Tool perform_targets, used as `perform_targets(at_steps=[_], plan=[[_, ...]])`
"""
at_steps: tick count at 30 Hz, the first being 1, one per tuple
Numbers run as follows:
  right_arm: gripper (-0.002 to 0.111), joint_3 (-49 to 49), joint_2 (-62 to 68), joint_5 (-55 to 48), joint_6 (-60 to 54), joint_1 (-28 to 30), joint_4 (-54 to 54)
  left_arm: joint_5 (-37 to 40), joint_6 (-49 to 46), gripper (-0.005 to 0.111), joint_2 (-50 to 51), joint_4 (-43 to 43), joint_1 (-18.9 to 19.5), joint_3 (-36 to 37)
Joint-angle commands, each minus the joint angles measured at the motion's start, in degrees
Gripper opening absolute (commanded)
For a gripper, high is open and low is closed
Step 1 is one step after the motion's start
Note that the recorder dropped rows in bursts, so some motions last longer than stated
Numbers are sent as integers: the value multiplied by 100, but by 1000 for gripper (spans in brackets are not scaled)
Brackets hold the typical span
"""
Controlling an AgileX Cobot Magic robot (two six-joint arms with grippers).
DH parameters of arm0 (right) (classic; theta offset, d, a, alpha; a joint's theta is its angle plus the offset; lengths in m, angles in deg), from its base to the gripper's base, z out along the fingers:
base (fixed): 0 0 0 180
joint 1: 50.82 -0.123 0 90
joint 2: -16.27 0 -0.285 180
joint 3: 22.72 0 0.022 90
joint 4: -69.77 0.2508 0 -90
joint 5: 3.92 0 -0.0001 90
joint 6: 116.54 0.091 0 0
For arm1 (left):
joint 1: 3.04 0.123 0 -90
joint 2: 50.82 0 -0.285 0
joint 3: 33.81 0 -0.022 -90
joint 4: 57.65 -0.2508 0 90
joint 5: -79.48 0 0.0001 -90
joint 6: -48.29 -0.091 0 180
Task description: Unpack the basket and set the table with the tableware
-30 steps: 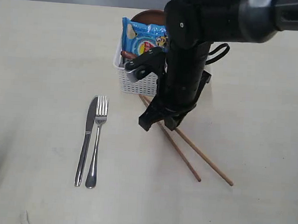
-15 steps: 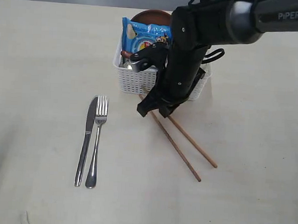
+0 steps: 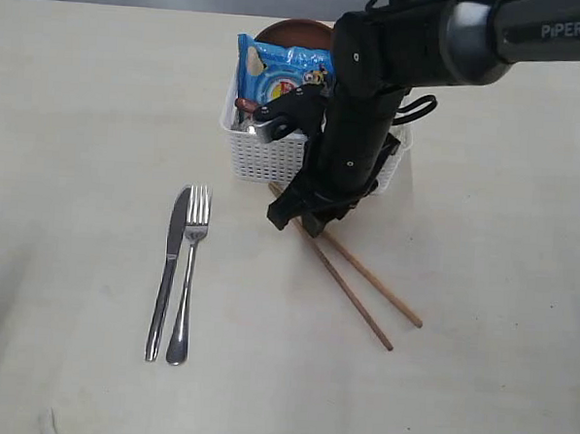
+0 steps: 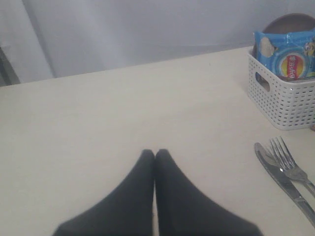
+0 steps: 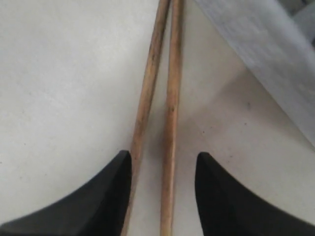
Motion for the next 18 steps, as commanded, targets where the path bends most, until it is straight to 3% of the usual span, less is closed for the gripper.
perform_targets(at_steps=[1, 9, 13, 18], plan=[[41, 0, 13, -157, -120, -140, 107, -43, 2, 0, -19, 10, 14, 13], [41, 1271, -420, -26, -2, -256, 154, -43, 2, 0, -19, 10, 14, 13], [41, 2020, -172, 723, 691, -199, -665, -43, 2, 0, -19, 10, 14, 13], [41, 2715, 571, 22, 563, -86, -547, -43, 2, 0, -19, 10, 14, 13]])
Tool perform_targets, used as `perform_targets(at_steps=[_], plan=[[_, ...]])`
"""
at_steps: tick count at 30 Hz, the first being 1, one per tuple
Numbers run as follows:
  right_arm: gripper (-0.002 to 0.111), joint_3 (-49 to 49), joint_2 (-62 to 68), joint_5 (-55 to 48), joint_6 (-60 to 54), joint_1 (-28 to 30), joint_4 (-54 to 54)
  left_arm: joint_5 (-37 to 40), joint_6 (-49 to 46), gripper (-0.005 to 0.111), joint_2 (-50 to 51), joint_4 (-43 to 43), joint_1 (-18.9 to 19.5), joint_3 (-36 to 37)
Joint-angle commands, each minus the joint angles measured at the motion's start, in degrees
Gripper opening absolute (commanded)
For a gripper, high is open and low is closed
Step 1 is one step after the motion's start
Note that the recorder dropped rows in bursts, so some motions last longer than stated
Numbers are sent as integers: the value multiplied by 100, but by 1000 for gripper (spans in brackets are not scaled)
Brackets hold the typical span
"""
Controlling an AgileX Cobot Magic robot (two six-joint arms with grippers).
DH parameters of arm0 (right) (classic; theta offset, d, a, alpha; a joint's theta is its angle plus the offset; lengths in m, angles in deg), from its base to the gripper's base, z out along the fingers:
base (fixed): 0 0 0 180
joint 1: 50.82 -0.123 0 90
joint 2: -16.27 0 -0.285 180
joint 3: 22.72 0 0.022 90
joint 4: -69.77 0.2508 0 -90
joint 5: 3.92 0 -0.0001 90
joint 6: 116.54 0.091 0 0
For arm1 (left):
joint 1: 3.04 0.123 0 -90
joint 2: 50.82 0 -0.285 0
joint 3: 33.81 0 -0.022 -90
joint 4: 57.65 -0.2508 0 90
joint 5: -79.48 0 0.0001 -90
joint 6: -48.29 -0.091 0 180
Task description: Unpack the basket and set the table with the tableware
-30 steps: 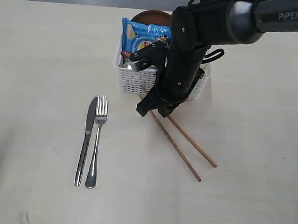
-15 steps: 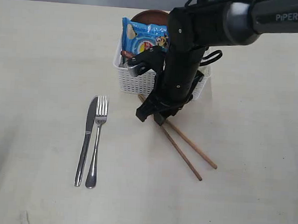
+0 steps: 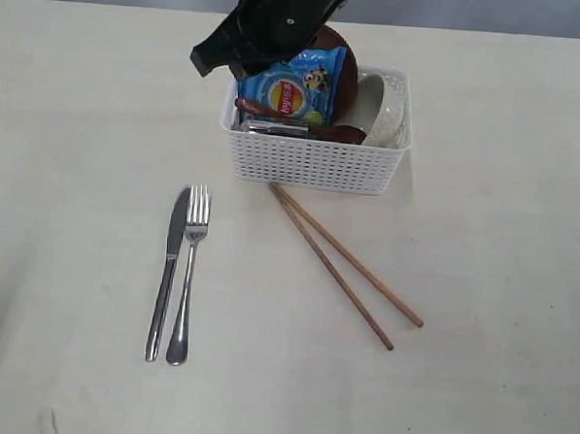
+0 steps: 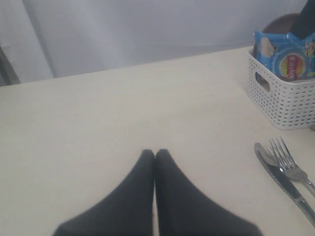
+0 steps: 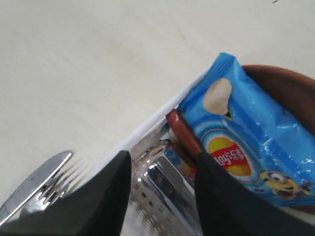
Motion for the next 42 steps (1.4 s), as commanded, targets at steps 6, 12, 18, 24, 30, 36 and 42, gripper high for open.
perform_targets(at_steps=[6, 12, 18, 24, 30, 36, 42], plan=[[41, 1163, 1179, -1311, -481, 178, -56, -43, 2, 0, -19, 10, 14, 13], [41, 1241, 1327, -1274, -809, 200, 323, -43, 2, 0, -19, 10, 14, 13], [41, 1241, 1486, -1135, -917, 200, 97, -43, 2, 0, -19, 10, 14, 13], [41, 1241, 1607, -827, -917, 200, -230, -43, 2, 0, -19, 10, 14, 13], [41, 1241, 1629, -819, -1028, 200, -296, -43, 2, 0, -19, 10, 14, 13], [41, 1241, 1629, -1109, -1001, 200, -797, -43, 2, 0, -19, 10, 14, 13], [39, 1241, 1629, -1132, -975, 200, -824, -43, 2, 0, -19, 10, 14, 13]])
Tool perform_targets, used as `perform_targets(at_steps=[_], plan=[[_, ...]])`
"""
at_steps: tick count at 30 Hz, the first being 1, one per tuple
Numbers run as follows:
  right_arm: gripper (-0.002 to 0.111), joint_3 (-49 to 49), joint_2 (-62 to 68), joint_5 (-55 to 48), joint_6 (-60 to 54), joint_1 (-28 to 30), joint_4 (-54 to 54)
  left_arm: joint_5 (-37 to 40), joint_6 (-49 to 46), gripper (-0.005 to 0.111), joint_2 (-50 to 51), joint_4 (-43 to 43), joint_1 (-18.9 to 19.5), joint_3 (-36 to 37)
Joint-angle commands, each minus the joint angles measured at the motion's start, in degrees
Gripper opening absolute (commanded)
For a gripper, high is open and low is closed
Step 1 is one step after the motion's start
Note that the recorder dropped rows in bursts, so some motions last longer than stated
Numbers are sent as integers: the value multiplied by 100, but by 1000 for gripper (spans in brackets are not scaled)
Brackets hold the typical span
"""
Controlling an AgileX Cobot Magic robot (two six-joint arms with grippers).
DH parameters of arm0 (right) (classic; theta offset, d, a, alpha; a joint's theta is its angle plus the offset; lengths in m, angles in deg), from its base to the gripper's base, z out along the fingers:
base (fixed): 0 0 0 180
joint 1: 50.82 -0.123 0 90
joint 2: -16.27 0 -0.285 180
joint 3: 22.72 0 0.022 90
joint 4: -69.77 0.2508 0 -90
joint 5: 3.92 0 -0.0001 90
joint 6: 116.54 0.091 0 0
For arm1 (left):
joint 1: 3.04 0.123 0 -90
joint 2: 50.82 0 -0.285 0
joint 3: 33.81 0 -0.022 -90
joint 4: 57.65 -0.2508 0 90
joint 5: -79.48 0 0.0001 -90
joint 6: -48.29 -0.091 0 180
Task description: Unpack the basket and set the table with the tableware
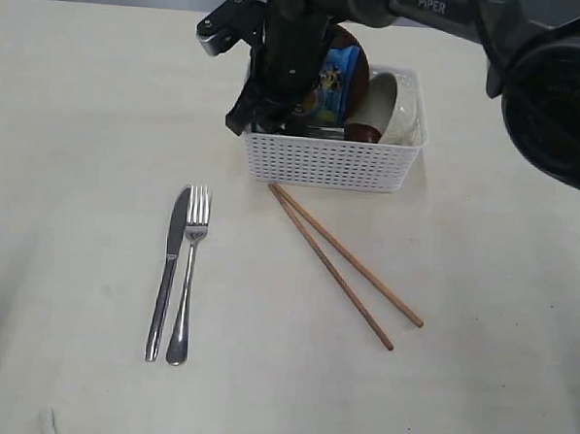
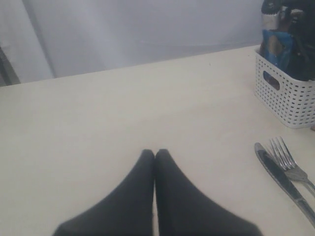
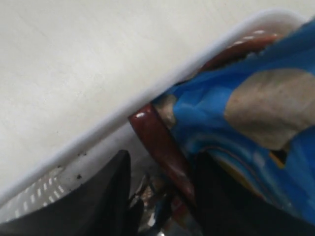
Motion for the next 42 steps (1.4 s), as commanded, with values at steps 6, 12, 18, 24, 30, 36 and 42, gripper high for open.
perform_targets(at_steps=[6, 12, 18, 24, 30, 36, 42], plan=[[0, -10, -11, -114, -61, 38, -197, -43, 2, 0, -19, 10, 14, 13], [0, -10, -72, -215, 59, 38, -762, -43, 2, 0, -19, 10, 14, 13], [0, -10, -307, -395, 72, 49, -972, -43, 2, 0, -19, 10, 14, 13], [0, -10, -485, -485, -195, 61, -566, -43, 2, 0, -19, 10, 14, 13], [39, -10, -409, -679, -727, 198, 573, -43, 2, 0, -19, 10, 14, 13], [45, -10, -160, -1029, -912, 558, 1028, -43, 2, 0, -19, 10, 14, 13], [53, -10, -48, -1182, -1661, 774, 1831, -43, 2, 0, -19, 10, 14, 13]])
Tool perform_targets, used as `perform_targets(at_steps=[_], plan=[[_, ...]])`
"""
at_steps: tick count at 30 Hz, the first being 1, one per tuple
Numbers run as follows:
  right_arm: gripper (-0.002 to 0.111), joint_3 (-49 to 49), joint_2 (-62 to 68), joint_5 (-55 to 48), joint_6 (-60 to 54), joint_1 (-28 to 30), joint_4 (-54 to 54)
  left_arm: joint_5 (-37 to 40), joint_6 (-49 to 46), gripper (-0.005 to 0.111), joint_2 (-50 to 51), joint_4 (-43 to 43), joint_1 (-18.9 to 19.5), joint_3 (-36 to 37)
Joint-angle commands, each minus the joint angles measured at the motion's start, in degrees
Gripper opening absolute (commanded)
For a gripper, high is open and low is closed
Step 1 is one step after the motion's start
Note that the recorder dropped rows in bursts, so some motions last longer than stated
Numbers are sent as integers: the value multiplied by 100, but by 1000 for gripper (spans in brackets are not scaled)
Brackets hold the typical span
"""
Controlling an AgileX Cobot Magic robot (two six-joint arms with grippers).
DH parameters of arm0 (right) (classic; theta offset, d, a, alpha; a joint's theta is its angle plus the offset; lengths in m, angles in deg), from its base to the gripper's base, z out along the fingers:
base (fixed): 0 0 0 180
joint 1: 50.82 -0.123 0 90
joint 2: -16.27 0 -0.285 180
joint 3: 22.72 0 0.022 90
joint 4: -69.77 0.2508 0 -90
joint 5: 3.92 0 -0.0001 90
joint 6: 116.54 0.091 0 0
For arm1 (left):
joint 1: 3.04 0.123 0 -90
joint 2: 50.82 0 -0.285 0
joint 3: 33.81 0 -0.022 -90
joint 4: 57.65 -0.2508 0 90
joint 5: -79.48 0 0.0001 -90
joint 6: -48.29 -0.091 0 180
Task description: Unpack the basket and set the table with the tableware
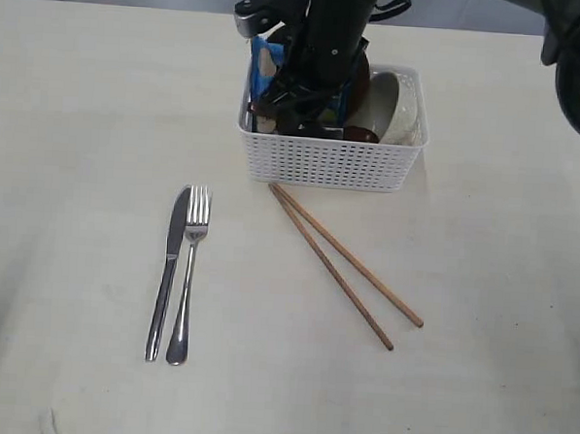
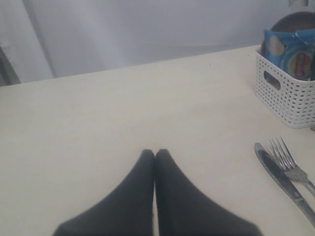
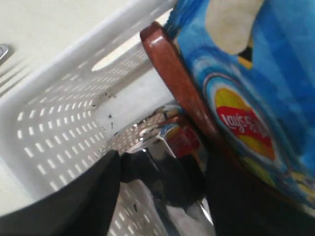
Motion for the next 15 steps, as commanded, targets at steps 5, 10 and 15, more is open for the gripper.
perform_targets(at_steps=[5, 10, 15], plan=[[54, -10, 387, -139, -854, 93, 446, -43, 2, 0, -19, 10, 14, 13], [37, -10, 444, 59, -877, 93, 481, -43, 2, 0, -19, 10, 14, 13], [0, 3, 422, 59, -913, 93, 381, -43, 2, 0, -19, 10, 14, 13]])
